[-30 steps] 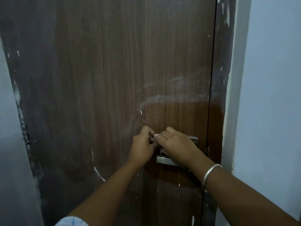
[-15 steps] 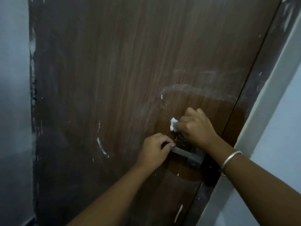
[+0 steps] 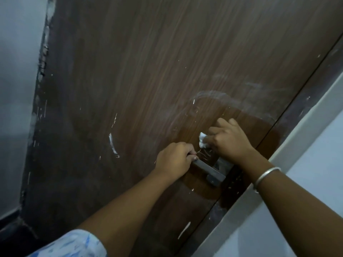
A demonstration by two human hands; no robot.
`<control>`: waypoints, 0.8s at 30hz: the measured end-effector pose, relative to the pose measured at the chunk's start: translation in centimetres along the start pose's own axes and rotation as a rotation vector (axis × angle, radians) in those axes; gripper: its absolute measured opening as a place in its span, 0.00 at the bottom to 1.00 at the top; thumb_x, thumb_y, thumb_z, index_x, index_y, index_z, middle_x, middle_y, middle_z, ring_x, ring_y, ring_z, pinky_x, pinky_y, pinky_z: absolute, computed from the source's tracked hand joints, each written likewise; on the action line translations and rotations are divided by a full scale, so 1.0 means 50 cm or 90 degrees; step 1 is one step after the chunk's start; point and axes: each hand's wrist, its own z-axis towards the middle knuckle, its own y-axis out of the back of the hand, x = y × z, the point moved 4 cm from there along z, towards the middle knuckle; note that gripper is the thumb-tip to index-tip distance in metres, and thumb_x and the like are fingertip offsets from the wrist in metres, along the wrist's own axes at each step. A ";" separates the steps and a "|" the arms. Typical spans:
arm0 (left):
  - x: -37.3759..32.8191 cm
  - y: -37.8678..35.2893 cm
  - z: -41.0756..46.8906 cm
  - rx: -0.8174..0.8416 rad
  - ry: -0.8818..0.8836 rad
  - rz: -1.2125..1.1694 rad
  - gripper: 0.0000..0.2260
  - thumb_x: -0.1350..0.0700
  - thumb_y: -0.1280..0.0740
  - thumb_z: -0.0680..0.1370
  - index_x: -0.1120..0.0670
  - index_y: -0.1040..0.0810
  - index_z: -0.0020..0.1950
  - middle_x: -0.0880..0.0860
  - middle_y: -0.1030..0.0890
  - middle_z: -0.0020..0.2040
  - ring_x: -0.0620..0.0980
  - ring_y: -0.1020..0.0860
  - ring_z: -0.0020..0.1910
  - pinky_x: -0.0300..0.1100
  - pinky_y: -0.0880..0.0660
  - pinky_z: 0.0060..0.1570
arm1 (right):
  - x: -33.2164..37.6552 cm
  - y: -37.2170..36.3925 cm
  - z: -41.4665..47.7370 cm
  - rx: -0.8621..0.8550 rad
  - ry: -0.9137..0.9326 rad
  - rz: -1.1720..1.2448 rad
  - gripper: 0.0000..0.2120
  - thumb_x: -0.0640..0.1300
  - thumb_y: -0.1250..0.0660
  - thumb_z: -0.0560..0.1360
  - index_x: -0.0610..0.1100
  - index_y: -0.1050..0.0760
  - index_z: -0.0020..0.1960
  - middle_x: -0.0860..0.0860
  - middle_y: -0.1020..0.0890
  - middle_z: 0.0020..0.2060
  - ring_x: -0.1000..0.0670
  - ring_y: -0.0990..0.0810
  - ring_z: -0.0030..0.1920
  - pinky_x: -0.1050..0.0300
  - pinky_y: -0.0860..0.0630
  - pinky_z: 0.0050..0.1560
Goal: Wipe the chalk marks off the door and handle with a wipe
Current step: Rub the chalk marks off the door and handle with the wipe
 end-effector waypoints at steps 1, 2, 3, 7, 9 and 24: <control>0.002 0.001 -0.001 0.008 0.009 -0.003 0.02 0.50 0.34 0.75 0.45 0.22 0.44 0.43 0.22 0.40 0.40 0.26 0.38 0.40 0.28 0.36 | 0.005 -0.004 0.002 0.016 0.000 -0.002 0.10 0.49 0.22 0.62 0.55 0.18 0.42 0.55 0.22 0.34 0.49 0.28 0.39 0.55 0.41 0.38; 0.003 0.002 -0.001 0.017 0.015 -0.006 0.02 0.49 0.34 0.75 0.45 0.22 0.45 0.43 0.21 0.40 0.40 0.25 0.37 0.41 0.28 0.36 | 0.005 -0.008 0.000 0.031 0.000 0.001 0.08 0.50 0.25 0.65 0.57 0.18 0.45 0.56 0.22 0.36 0.50 0.29 0.42 0.55 0.43 0.40; 0.004 0.002 -0.002 0.025 0.021 -0.009 0.02 0.49 0.34 0.75 0.44 0.22 0.46 0.43 0.20 0.40 0.40 0.25 0.37 0.41 0.27 0.36 | 0.000 -0.011 -0.003 0.045 0.003 0.010 0.07 0.53 0.29 0.69 0.58 0.20 0.48 0.57 0.21 0.39 0.51 0.30 0.45 0.55 0.45 0.41; 0.005 0.002 0.002 0.043 0.045 -0.017 0.01 0.50 0.33 0.75 0.44 0.22 0.46 0.44 0.20 0.41 0.40 0.25 0.35 0.41 0.28 0.35 | -0.020 -0.020 -0.017 0.102 -0.001 0.016 0.10 0.59 0.38 0.73 0.60 0.22 0.51 0.59 0.21 0.45 0.53 0.34 0.49 0.55 0.51 0.41; 0.004 0.001 0.003 0.040 0.052 -0.018 0.01 0.50 0.33 0.75 0.45 0.22 0.45 0.44 0.20 0.40 0.40 0.25 0.35 0.41 0.28 0.34 | -0.008 -0.019 -0.008 0.081 -0.002 -0.017 0.11 0.59 0.39 0.74 0.57 0.22 0.50 0.59 0.21 0.44 0.52 0.33 0.48 0.55 0.50 0.41; 0.012 -0.001 -0.003 0.030 0.067 -0.015 0.01 0.49 0.32 0.74 0.44 0.21 0.43 0.42 0.19 0.40 0.38 0.25 0.34 0.39 0.31 0.33 | 0.016 -0.015 0.003 0.020 -0.088 0.031 0.07 0.56 0.34 0.73 0.57 0.19 0.46 0.57 0.20 0.37 0.51 0.30 0.44 0.55 0.46 0.42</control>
